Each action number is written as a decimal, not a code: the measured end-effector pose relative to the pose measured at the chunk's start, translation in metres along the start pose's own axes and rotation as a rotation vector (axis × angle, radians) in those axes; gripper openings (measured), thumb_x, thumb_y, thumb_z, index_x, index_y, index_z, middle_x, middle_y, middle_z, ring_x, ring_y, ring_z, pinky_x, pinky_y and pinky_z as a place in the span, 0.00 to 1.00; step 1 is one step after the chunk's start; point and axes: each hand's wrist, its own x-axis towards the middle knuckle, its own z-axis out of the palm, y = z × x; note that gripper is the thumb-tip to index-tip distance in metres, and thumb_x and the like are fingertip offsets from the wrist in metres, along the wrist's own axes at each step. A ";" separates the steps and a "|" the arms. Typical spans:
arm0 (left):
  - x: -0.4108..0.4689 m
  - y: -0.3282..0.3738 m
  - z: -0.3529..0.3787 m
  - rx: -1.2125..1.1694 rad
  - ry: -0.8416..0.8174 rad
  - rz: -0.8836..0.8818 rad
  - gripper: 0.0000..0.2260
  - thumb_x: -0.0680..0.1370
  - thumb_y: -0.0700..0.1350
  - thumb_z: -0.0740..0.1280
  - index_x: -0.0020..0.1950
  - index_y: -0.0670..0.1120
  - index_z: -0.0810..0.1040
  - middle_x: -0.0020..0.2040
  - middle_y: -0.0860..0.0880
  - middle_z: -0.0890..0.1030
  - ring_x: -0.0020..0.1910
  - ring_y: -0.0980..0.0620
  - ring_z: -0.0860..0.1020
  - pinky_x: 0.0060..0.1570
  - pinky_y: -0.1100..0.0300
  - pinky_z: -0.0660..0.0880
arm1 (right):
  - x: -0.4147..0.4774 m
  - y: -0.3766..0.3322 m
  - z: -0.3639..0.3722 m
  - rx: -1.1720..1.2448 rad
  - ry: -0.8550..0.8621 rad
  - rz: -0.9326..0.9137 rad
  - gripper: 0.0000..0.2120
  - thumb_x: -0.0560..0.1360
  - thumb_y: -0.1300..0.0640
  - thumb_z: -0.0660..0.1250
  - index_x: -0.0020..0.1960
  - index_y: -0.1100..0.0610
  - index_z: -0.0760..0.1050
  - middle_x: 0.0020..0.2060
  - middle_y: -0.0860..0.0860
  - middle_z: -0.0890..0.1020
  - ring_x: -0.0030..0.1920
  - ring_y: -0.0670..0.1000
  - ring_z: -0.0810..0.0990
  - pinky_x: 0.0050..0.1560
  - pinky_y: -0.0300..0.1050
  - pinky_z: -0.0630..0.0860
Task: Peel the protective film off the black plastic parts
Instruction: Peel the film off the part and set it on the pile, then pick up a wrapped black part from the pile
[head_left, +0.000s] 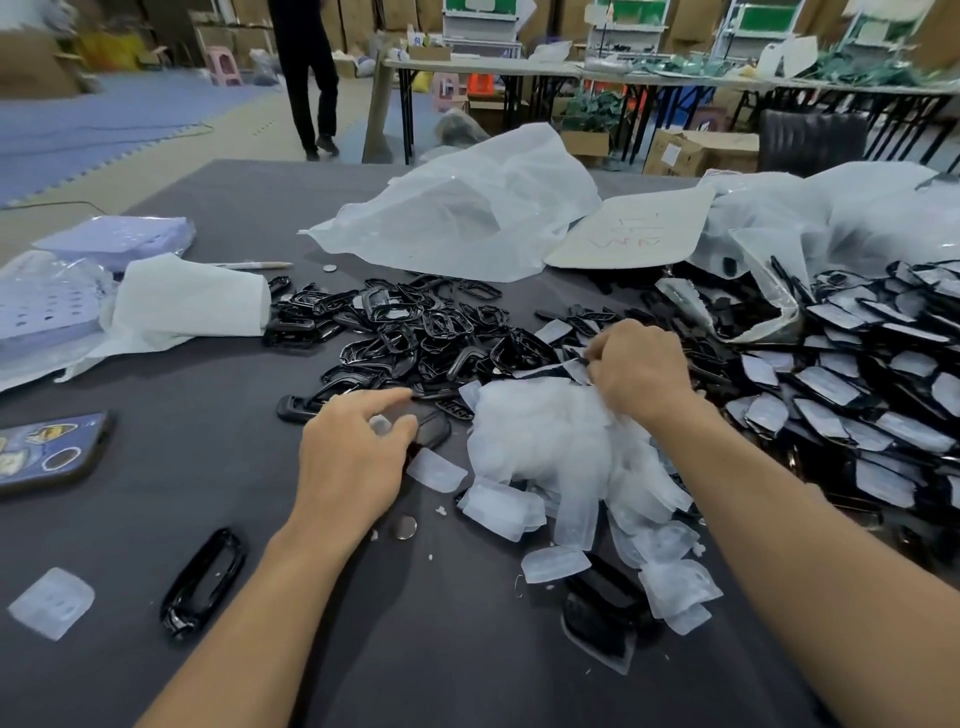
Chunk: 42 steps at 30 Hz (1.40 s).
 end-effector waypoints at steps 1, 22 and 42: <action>0.002 -0.001 0.000 0.007 0.027 -0.002 0.16 0.76 0.43 0.71 0.61 0.56 0.85 0.58 0.57 0.84 0.60 0.54 0.80 0.60 0.63 0.69 | -0.001 0.000 0.001 0.038 0.025 0.014 0.11 0.79 0.60 0.68 0.50 0.47 0.86 0.51 0.51 0.87 0.55 0.58 0.83 0.67 0.54 0.72; 0.027 -0.004 0.001 0.244 0.226 0.081 0.15 0.79 0.43 0.69 0.62 0.57 0.85 0.49 0.52 0.88 0.53 0.43 0.84 0.54 0.52 0.74 | -0.078 -0.063 0.026 0.838 0.078 -0.120 0.07 0.76 0.56 0.73 0.40 0.50 0.85 0.20 0.42 0.75 0.22 0.43 0.71 0.28 0.32 0.67; 0.022 0.002 -0.014 -0.370 0.306 -0.344 0.18 0.71 0.45 0.62 0.47 0.67 0.83 0.35 0.55 0.83 0.28 0.56 0.77 0.35 0.53 0.76 | -0.093 -0.097 0.049 -0.016 0.003 -0.383 0.26 0.69 0.60 0.68 0.67 0.49 0.75 0.61 0.47 0.74 0.61 0.54 0.69 0.65 0.47 0.59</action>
